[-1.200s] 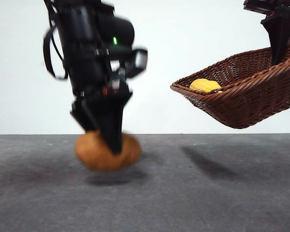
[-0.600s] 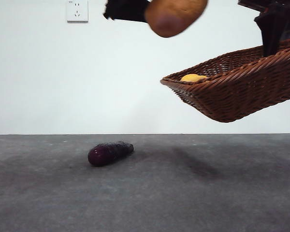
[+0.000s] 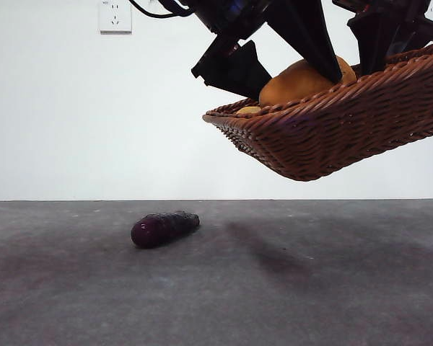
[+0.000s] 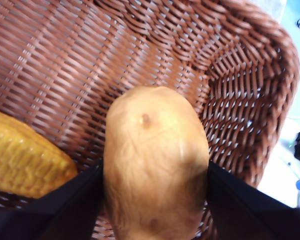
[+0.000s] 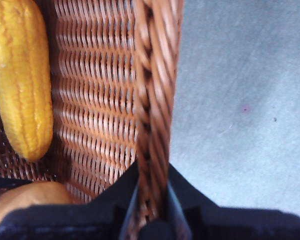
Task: Help me put the vegetables on the table into the basket
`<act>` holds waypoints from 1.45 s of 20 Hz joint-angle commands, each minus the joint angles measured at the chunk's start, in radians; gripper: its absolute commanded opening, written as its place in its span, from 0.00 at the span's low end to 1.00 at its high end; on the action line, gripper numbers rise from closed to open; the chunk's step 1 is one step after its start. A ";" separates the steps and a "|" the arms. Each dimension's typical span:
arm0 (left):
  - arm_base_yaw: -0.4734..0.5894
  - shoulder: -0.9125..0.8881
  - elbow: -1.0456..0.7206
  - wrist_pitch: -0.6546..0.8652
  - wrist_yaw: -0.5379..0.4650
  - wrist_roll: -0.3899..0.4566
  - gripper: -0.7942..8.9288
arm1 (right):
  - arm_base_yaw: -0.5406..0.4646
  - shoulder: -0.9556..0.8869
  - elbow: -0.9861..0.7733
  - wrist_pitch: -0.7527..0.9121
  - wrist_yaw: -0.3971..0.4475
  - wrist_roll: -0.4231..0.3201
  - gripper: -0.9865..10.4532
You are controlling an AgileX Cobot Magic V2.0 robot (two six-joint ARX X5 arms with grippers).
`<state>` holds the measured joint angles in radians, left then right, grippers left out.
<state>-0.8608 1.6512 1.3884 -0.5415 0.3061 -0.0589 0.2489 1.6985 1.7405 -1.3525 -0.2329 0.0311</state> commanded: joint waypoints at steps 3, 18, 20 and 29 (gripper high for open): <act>-0.006 -0.010 -0.005 0.043 0.007 -0.043 0.80 | 0.001 0.001 -0.006 0.015 -0.009 0.014 0.07; 0.341 0.050 0.088 -0.206 -0.254 -0.015 0.79 | -0.002 0.001 -0.006 0.008 0.097 0.016 0.07; 0.366 0.108 0.088 -0.202 -0.254 -0.012 0.79 | -0.003 0.001 -0.006 -0.001 0.097 0.016 0.07; 0.415 0.347 0.088 -0.144 -0.254 0.019 0.79 | -0.022 0.001 -0.006 -0.015 0.095 0.015 0.07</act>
<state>-0.4492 1.9869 1.4818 -0.6876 0.0479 -0.0525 0.2264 1.6985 1.7405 -1.3533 -0.1284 0.0380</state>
